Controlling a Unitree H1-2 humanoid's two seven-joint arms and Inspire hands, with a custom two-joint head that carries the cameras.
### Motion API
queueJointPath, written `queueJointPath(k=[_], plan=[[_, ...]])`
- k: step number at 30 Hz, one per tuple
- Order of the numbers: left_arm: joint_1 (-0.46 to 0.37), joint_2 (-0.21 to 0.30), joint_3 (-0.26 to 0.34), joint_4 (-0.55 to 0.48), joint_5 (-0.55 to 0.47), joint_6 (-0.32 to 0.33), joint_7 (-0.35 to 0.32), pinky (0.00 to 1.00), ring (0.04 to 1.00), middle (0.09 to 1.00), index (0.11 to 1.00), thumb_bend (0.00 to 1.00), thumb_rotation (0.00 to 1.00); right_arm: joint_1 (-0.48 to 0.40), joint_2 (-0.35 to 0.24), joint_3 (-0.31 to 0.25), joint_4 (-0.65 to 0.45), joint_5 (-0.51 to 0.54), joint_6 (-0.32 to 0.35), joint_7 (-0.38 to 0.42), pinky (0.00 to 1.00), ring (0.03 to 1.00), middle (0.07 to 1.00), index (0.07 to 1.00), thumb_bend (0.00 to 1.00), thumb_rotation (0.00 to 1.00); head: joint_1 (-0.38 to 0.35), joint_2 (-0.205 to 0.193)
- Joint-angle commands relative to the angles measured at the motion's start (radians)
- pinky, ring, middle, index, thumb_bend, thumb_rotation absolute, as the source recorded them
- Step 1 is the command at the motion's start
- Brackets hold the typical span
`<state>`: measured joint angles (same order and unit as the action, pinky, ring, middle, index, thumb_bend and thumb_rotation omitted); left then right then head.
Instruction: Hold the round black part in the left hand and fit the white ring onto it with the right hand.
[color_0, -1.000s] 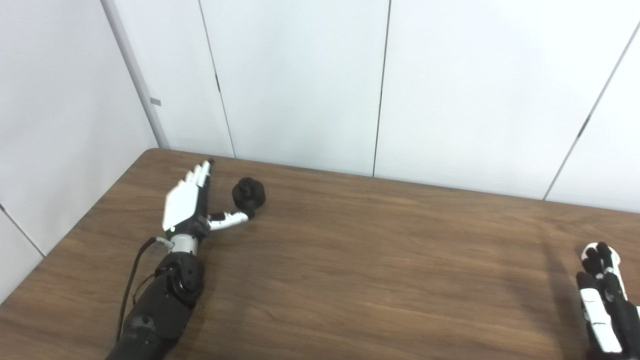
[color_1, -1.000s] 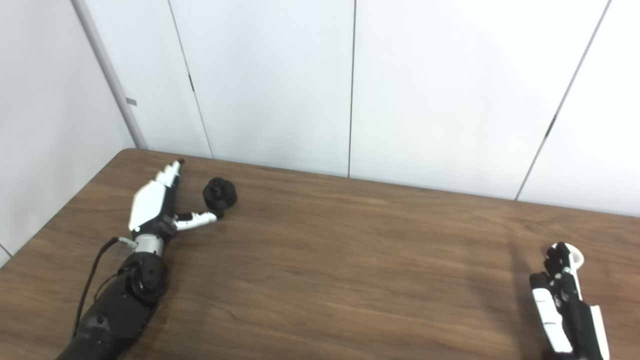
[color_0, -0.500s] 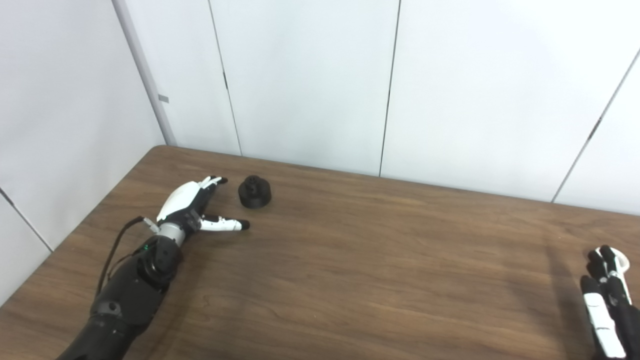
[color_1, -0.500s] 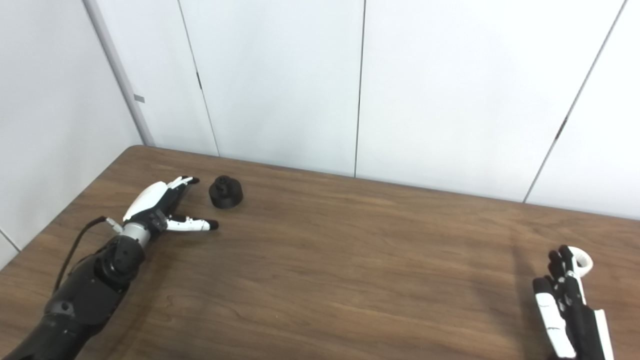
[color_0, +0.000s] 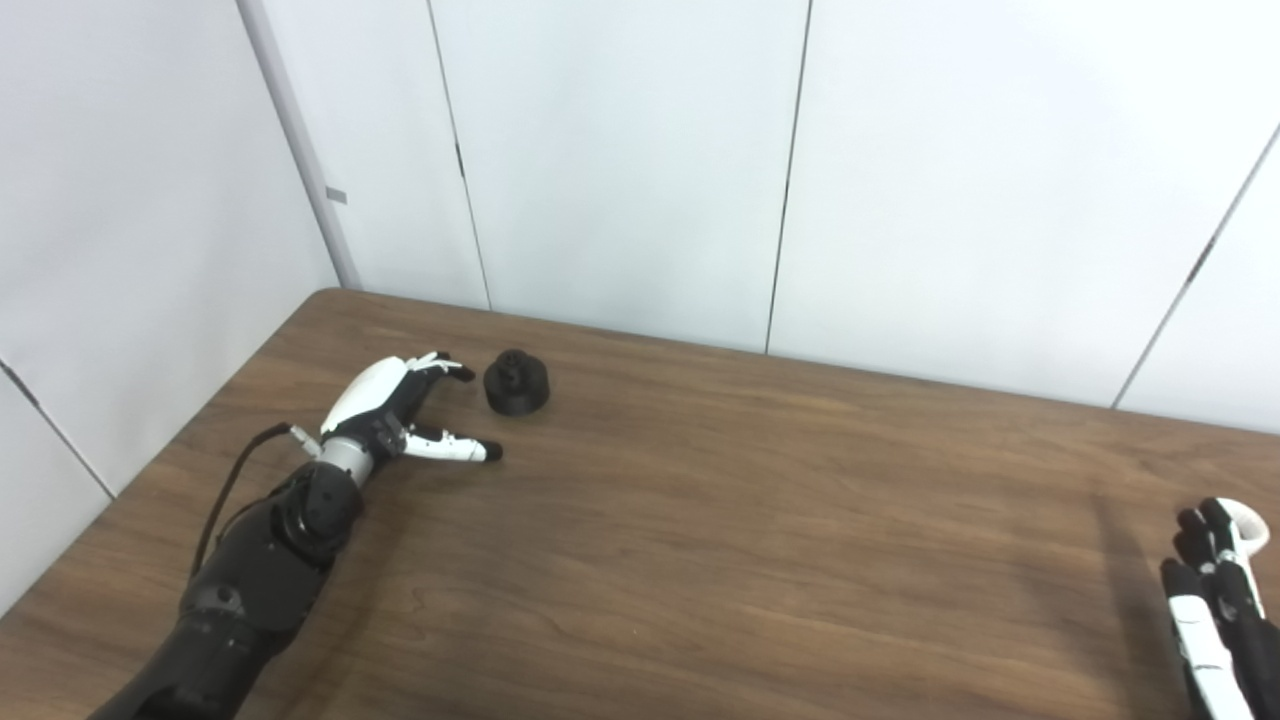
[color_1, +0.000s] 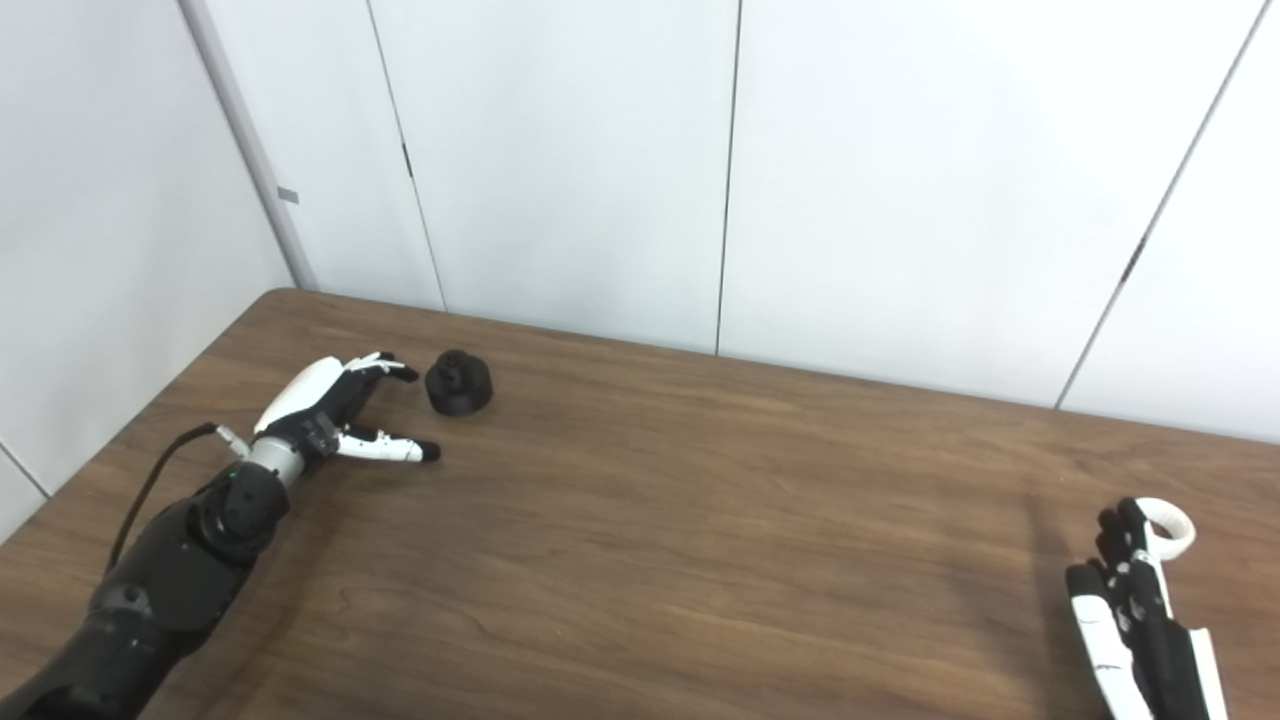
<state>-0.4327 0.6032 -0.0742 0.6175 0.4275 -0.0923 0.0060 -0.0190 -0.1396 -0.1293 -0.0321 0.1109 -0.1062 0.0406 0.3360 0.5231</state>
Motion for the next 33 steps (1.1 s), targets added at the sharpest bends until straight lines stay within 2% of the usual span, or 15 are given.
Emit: queueJointPath(k=[1,8,16,21,33], plan=[[-0.054,0.035,-0.011,0.019,0.020,-0.025,0.021,1.00,1.000,0.960,0.808,1.00,0.38,0.003,0.004,-0.001,-0.022,0.011,-0.006,0.003,1.00,1.000,0.991,0.998,0.42,0.70,-0.002,0.001],[-0.120,0.026,-0.065,0.139,0.053,-0.067,0.053,1.00,1.000,0.953,0.803,1.00,0.42,0.024,0.005,-0.002,-0.071,0.000,0.017,-0.004,1.00,1.000,0.990,0.998,0.40,0.71,-0.008,0.010],[-0.167,0.012,-0.102,0.200,0.051,-0.081,0.043,1.00,1.000,0.953,0.809,1.00,0.45,0.044,0.004,-0.006,-0.138,0.024,0.053,0.001,1.00,1.000,1.000,1.000,0.43,0.71,-0.015,0.021],[-0.193,0.001,-0.122,0.233,0.049,-0.092,0.043,1.00,0.999,0.950,0.799,1.00,0.42,0.050,0.004,-0.002,-0.154,0.014,0.050,-0.002,1.00,1.000,1.000,1.000,0.41,0.70,-0.018,0.024],[-0.243,-0.010,-0.160,0.295,0.050,-0.123,0.055,1.00,0.986,0.931,0.770,0.96,0.35,0.063,0.007,-0.003,-0.163,-0.007,0.052,-0.013,1.00,0.987,0.997,0.998,0.46,0.70,-0.028,0.031]])
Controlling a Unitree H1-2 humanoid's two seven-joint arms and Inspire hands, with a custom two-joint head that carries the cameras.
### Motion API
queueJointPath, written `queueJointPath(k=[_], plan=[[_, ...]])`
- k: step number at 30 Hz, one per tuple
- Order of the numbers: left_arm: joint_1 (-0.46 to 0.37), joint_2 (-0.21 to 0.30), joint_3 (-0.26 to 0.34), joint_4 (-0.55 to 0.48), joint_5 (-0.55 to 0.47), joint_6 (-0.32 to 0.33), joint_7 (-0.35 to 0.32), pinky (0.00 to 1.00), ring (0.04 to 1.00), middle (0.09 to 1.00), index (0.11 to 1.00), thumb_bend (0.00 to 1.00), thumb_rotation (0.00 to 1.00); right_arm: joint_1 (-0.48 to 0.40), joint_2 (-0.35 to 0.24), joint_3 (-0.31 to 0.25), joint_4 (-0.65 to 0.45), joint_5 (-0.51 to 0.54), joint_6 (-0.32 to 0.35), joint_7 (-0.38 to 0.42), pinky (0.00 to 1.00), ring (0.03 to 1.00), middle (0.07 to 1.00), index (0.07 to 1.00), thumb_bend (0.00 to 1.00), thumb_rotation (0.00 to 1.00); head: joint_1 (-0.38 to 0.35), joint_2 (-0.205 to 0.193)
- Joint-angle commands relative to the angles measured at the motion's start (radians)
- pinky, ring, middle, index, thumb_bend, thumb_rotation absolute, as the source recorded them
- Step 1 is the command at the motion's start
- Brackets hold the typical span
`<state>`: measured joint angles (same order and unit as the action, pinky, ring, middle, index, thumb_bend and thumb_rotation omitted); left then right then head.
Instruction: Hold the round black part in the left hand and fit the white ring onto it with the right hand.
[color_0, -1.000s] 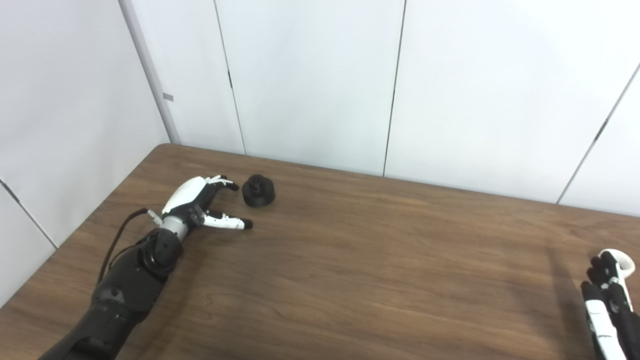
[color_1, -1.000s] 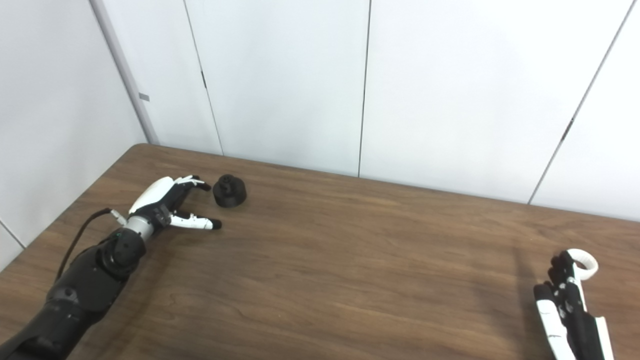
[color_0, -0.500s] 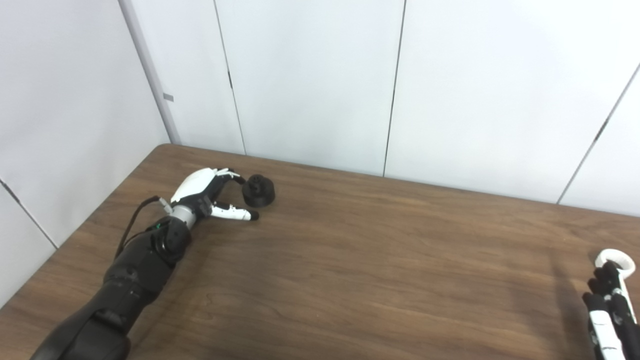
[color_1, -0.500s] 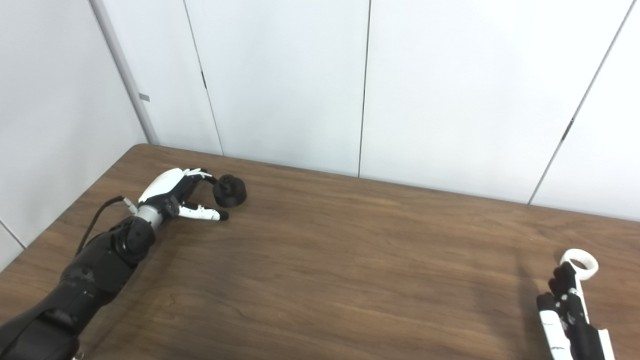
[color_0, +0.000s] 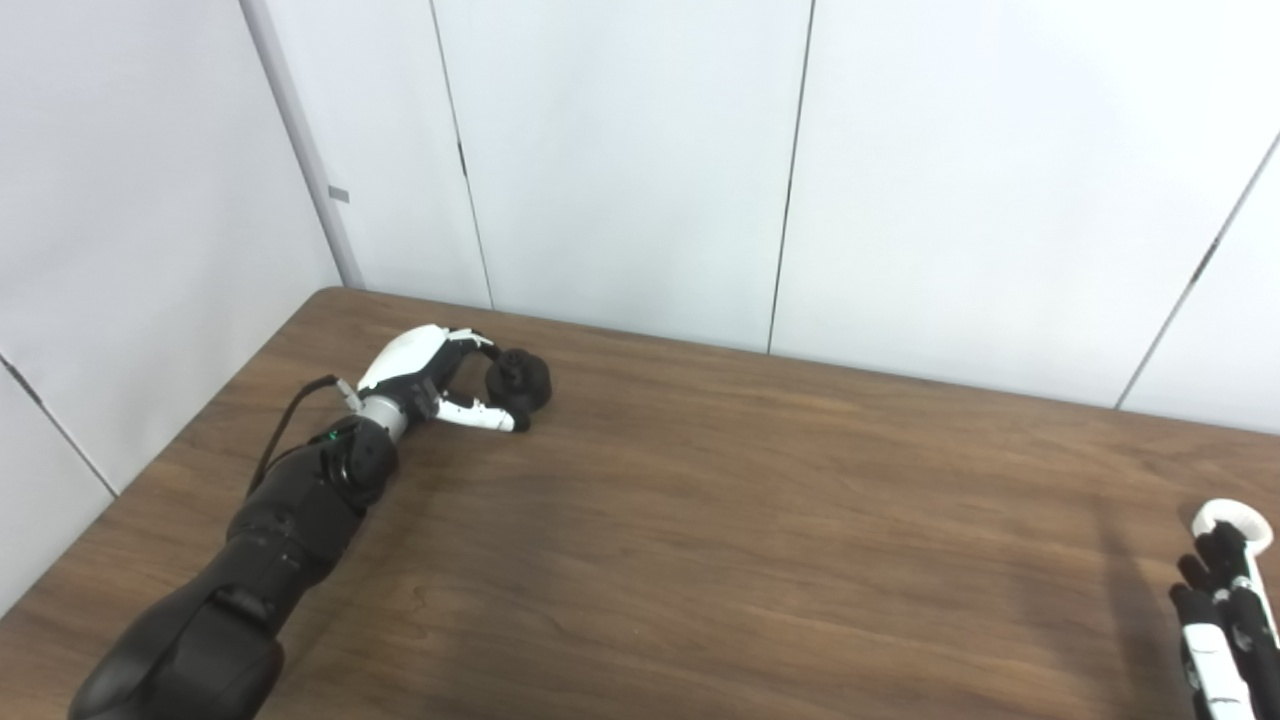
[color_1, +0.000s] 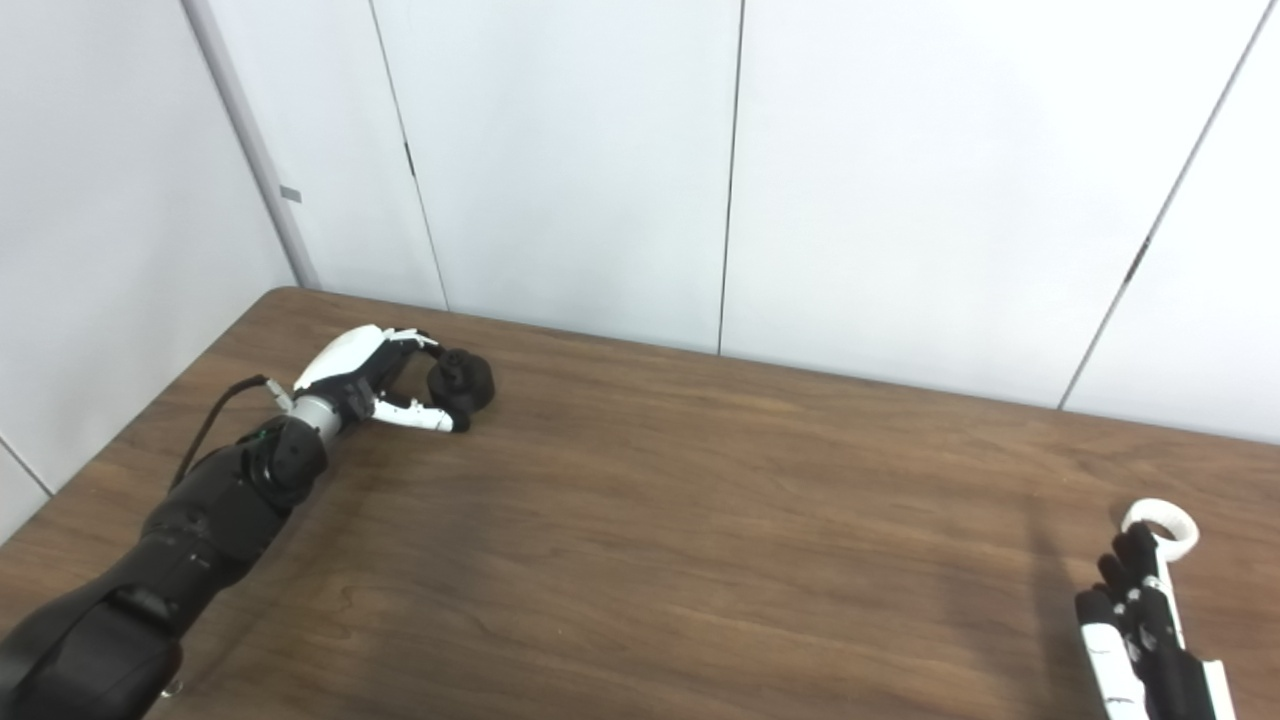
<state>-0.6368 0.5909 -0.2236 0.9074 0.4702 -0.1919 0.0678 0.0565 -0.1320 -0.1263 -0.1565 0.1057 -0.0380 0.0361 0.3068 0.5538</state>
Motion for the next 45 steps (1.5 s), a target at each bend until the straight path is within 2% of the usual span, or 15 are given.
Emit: queueJointPath(k=[1,10,13,14,15,17,21,35,41,45], plan=[[-0.039,0.001,-0.012,0.004,0.007,-0.022,-0.006,1.00,0.984,0.929,0.764,0.96,0.34,-0.012,0.002,-0.007,-0.041,-0.001,-0.013,-0.009,1.00,0.986,0.996,0.996,0.46,0.70,0.001,0.001],[-0.049,-0.007,-0.025,0.022,0.006,-0.043,0.008,1.00,0.975,0.910,0.722,0.91,0.27,-0.012,0.003,-0.005,-0.049,0.000,-0.003,-0.005,1.00,0.991,1.000,1.000,0.44,0.70,0.001,0.004],[-0.051,-0.010,-0.020,0.034,-0.001,-0.072,0.025,1.00,0.965,0.877,0.628,0.87,0.17,-0.014,0.005,-0.005,-0.050,-0.005,-0.001,-0.008,1.00,0.991,1.000,1.000,0.44,0.70,-0.003,0.005],[-0.052,-0.009,-0.023,0.041,0.004,-0.089,0.039,1.00,0.959,0.857,0.560,0.70,0.12,-0.015,0.006,-0.004,-0.052,-0.009,0.003,-0.010,1.00,0.992,1.000,1.000,0.44,0.71,-0.003,0.007],[-0.053,-0.009,-0.025,0.047,0.008,-0.101,0.050,1.00,0.943,0.815,0.514,0.60,0.08,-0.015,0.007,-0.004,-0.054,-0.012,0.006,-0.012,1.00,0.989,1.000,1.000,0.45,0.71,-0.003,0.007],[-0.057,-0.007,-0.036,0.062,0.021,-0.127,0.072,1.00,0.929,0.779,0.490,0.54,0.06,-0.016,0.007,-0.004,-0.057,-0.011,0.010,-0.010,1.00,0.990,1.000,1.000,0.44,0.71,0.000,0.012],[-0.065,-0.002,-0.050,0.071,0.028,-0.135,0.080,1.00,0.913,0.738,0.482,0.52,0.05,-0.023,0.006,-0.009,-0.056,0.009,0.002,-0.004,1.00,0.992,1.000,1.000,0.47,0.69,0.001,0.015],[-0.054,0.023,-0.051,0.045,0.014,-0.184,0.070,1.00,0.904,0.725,0.481,0.52,0.05,-0.034,0.003,-0.017,-0.075,0.025,0.000,-0.003,1.00,0.998,1.000,1.000,0.43,0.72,-0.002,0.018],[-0.004,0.018,-0.055,-0.063,0.021,-0.206,0.055,1.00,0.906,0.729,0.481,0.52,0.05,-0.041,0.009,-0.013,-0.078,0.023,-0.009,-0.004,1.00,0.989,1.000,1.000,0.44,0.70,-0.039,0.018],[0.042,0.001,-0.054,-0.178,0.021,-0.206,0.025,1.00,0.906,0.729,0.481,0.52,0.05,-0.048,0.006,-0.007,-0.089,0.012,-0.021,-0.002,0.97,0.972,1.000,1.000,0.46,0.69,-0.057,0.023]])
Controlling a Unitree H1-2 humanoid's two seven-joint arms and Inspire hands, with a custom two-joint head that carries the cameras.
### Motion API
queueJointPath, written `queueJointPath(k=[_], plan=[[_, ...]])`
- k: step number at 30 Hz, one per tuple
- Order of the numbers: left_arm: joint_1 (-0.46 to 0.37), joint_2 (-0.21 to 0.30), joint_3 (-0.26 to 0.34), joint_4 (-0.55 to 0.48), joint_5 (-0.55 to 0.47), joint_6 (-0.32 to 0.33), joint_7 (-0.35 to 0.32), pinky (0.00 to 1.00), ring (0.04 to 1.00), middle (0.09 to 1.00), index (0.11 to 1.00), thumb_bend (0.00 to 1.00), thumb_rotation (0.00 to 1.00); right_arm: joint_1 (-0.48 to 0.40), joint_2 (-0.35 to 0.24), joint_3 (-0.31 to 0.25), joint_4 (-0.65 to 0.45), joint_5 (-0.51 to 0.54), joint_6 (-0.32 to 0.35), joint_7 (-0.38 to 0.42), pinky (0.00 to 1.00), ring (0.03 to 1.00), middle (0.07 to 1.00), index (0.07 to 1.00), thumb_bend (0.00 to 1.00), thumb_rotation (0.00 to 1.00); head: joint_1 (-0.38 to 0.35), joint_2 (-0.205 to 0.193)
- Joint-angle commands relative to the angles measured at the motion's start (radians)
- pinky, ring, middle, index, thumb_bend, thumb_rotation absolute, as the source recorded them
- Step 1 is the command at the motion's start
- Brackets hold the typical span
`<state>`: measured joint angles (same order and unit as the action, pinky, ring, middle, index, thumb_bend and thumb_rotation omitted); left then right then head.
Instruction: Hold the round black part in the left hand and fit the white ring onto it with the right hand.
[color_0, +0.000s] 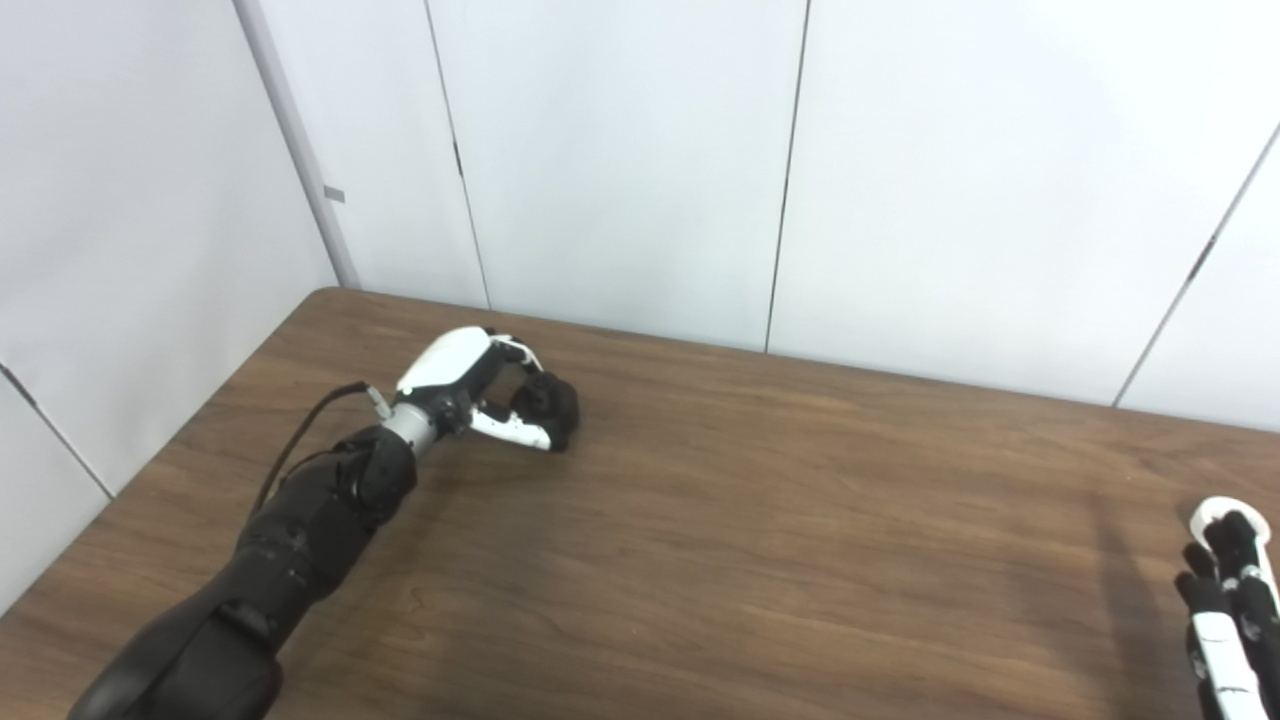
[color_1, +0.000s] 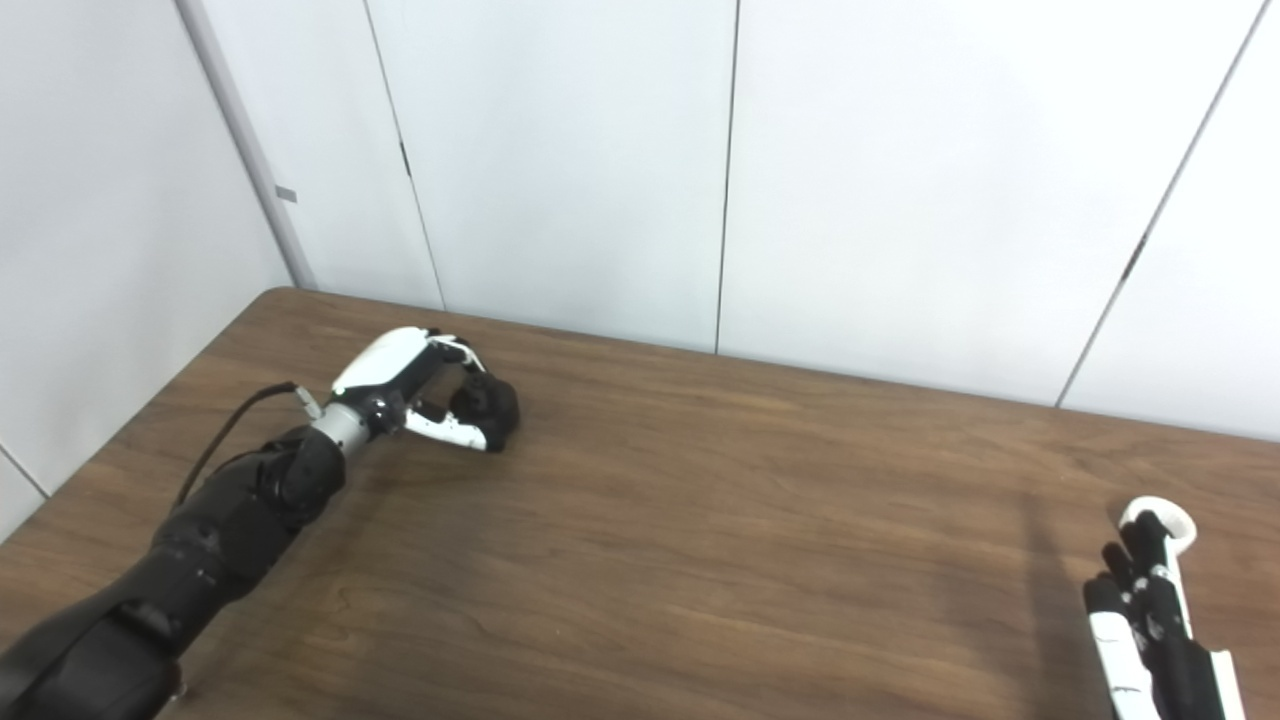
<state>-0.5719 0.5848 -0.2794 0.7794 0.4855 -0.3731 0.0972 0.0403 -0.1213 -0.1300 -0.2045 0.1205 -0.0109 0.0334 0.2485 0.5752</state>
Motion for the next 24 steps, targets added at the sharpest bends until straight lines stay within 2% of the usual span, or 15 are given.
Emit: queueJointPath(k=[1,7,11,13,16,20,24], plan=[[-0.008,0.000,-0.002,-0.091,0.013,-0.035,-0.006,1.00,0.905,0.729,0.481,0.52,0.05,-0.035,-0.005,-0.001,-0.056,-0.008,-0.038,-0.002,0.96,0.969,1.000,1.000,0.47,0.69,-0.009,0.003],[0.072,-0.055,-0.003,-0.295,0.022,-0.065,-0.040,1.00,0.900,0.717,0.481,0.52,0.05,-0.056,-0.002,0.011,-0.141,-0.040,0.018,-0.012,0.92,0.959,0.983,0.986,0.48,0.66,-0.038,0.006],[0.116,-0.098,-0.018,-0.386,0.031,-0.093,-0.047,1.00,0.895,0.705,0.481,0.52,0.05,-0.078,0.005,0.022,-0.202,-0.061,0.046,-0.018,0.92,0.973,0.986,0.988,0.46,0.65,-0.070,0.014],[0.135,-0.116,-0.030,-0.421,0.028,-0.096,-0.054,1.00,0.896,0.702,0.481,0.52,0.05,-0.088,0.013,0.025,-0.228,-0.069,0.061,-0.026,0.92,0.974,0.985,0.990,0.45,0.64,-0.089,0.014],[0.158,-0.132,-0.067,-0.468,0.019,-0.096,-0.060,1.00,0.905,0.703,0.481,0.52,0.06,-0.097,0.032,0.029,-0.263,-0.081,0.090,-0.042,0.95,0.974,0.975,0.977,0.50,0.63,-0.114,0.023],[0.181,-0.153,-0.098,-0.523,0.008,-0.096,-0.088,1.00,0.911,0.702,0.481,0.52,0.06,-0.104,0.045,0.041,-0.272,-0.092,0.087,-0.043,0.99,0.984,0.980,0.968,0.53,0.63,-0.149,0.028],[0.200,-0.167,-0.140,-0.580,0.003,-0.097,-0.119,1.00,0.916,0.706,0.481,0.52,0.06,-0.098,0.062,0.065,-0.285,-0.129,0.090,-0.048,0.99,0.982,0.981,0.975,0.54,0.65,-0.195,0.032]])
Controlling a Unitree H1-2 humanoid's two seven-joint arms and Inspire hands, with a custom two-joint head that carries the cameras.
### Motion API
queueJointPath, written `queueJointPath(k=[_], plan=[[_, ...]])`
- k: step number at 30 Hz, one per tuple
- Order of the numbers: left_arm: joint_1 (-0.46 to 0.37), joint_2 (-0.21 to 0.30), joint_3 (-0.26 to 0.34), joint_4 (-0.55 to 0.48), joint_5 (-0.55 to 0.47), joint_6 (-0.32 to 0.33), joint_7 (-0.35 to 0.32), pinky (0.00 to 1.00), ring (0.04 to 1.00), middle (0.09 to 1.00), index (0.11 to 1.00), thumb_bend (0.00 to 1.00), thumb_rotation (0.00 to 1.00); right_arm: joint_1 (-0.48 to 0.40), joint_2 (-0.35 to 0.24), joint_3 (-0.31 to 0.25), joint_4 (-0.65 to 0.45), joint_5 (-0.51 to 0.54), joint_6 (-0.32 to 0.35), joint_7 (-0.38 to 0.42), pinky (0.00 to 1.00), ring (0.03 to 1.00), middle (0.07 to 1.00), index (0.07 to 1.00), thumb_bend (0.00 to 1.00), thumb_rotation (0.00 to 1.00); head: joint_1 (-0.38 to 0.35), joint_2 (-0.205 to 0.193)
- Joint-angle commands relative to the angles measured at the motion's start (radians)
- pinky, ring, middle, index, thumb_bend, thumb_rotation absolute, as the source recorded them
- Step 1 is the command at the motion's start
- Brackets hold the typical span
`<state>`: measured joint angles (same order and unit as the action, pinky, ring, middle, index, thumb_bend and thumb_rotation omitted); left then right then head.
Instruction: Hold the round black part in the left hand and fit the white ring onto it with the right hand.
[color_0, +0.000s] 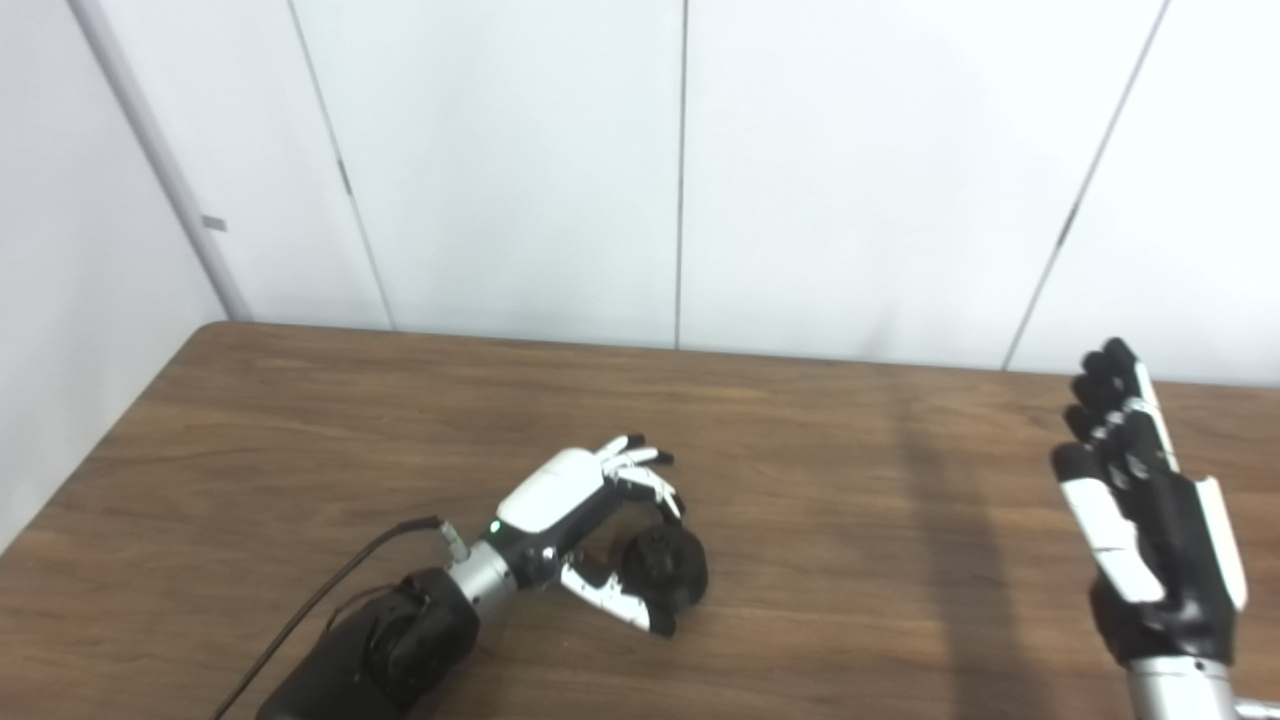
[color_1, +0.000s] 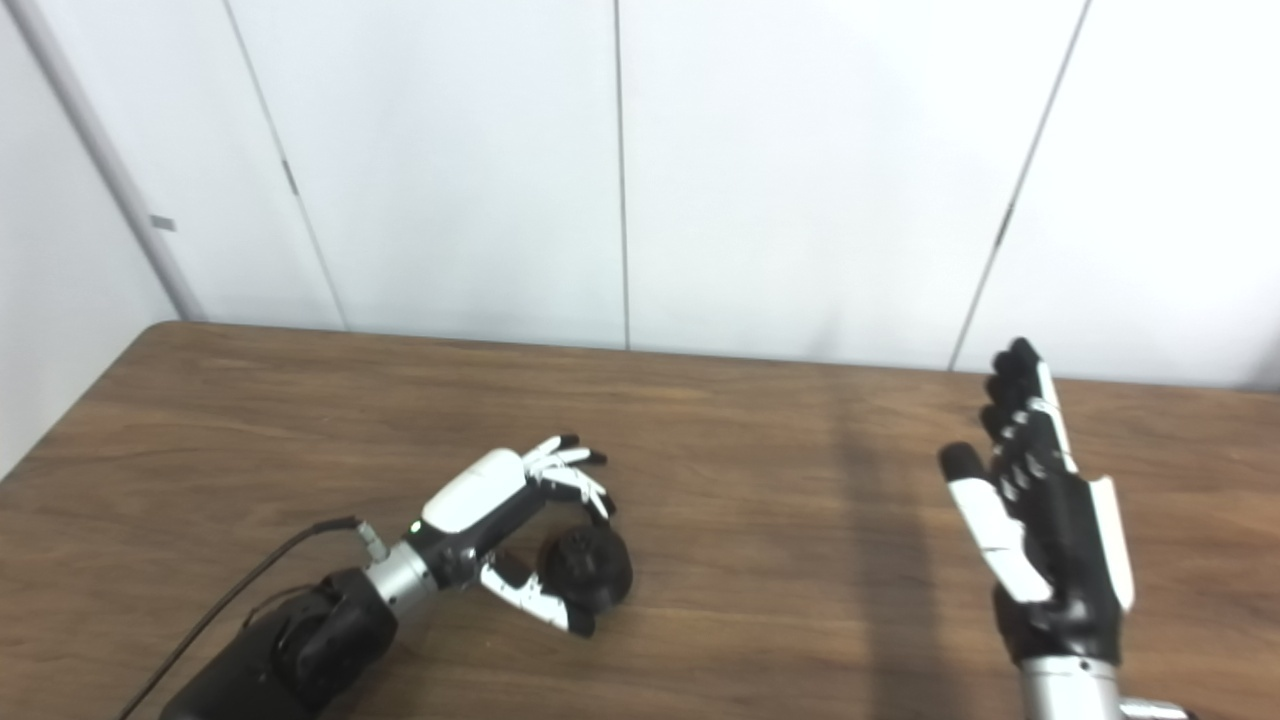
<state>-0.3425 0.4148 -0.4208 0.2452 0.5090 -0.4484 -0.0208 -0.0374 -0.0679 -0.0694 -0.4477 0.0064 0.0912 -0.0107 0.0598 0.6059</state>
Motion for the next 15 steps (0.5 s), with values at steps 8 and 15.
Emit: queueJointPath(k=[8,15], plan=[[-0.015,-0.011,-0.082,-0.088,-0.026,-0.021,-0.056,1.00,0.909,0.705,0.480,0.52,0.06,-0.008,0.035,0.045,-0.078,-0.071,-0.007,-0.006,0.94,0.968,0.985,0.982,0.53,0.67,-0.063,0.012],[-0.025,0.001,-0.158,-0.065,0.009,-0.021,-0.031,1.00,0.953,0.792,0.480,0.52,0.06,0.005,0.053,0.054,-0.108,-0.089,-0.012,-0.013,0.93,0.973,0.985,0.984,0.52,0.65,-0.091,0.024]])
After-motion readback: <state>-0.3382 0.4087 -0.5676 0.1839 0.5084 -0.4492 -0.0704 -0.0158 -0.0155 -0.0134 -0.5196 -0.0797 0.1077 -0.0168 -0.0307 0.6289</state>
